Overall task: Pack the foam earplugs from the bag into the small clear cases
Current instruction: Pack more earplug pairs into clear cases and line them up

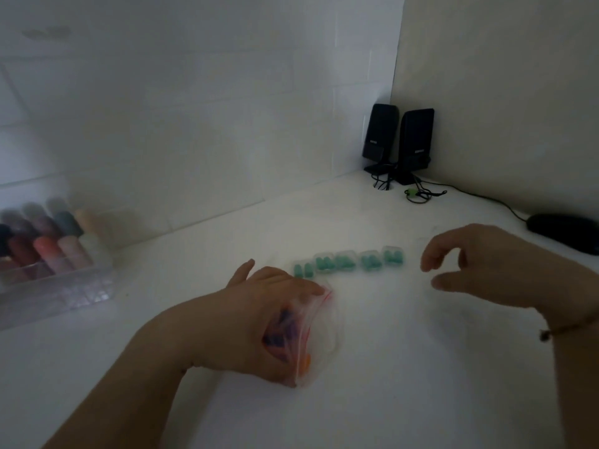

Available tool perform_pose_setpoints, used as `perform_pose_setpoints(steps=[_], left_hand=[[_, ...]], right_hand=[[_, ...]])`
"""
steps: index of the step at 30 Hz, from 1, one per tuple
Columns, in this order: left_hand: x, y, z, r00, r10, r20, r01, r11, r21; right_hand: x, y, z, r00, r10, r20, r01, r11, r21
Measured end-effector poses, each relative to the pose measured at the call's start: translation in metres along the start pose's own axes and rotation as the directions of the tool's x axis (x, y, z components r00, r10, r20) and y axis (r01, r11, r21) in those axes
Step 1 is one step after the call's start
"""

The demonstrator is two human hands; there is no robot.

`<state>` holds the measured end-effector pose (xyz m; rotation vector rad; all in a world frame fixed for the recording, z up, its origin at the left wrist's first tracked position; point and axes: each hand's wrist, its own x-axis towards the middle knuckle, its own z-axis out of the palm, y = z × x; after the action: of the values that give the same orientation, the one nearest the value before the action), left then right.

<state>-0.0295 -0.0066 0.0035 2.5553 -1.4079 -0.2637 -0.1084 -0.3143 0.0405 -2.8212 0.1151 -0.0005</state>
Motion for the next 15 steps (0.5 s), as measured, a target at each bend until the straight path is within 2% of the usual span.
perform_pose_setpoints(steps=[3,5,6,8,10,12,15], left_hand=[[0.003,0.005,-0.001,0.987,0.084,-0.134,-0.092,0.995,-0.049],[0.001,0.005,-0.003,0.962,0.100,-0.256,-0.146,0.975,-0.168],[-0.003,0.006,-0.005,0.961,0.101,-0.257,-0.160,0.962,-0.220],[0.001,0.003,-0.001,0.988,0.092,-0.127,-0.122,0.959,-0.257],[0.007,0.001,0.005,0.994,0.094,-0.052,-0.100,0.985,-0.143],[0.011,0.006,0.006,0.993,0.104,-0.050,-0.107,0.992,-0.062],[0.007,0.015,0.005,0.986,0.136,-0.094,-0.146,0.983,-0.110]], right_hand=[[-0.007,-0.009,0.001,0.978,0.004,0.207,0.006,0.999,-0.047],[-0.015,-0.017,0.001,0.952,0.061,0.301,-0.036,0.995,-0.090],[-0.017,-0.021,0.001,0.946,0.085,0.313,-0.047,0.991,-0.127],[-0.018,-0.027,0.004,0.944,0.111,0.312,-0.033,0.969,-0.243],[-0.017,-0.030,0.010,0.950,0.109,0.294,-0.012,0.949,-0.315],[-0.015,-0.032,0.015,0.950,0.086,0.299,0.007,0.955,-0.297],[-0.010,-0.033,0.022,0.938,0.070,0.338,0.026,0.962,-0.271]])
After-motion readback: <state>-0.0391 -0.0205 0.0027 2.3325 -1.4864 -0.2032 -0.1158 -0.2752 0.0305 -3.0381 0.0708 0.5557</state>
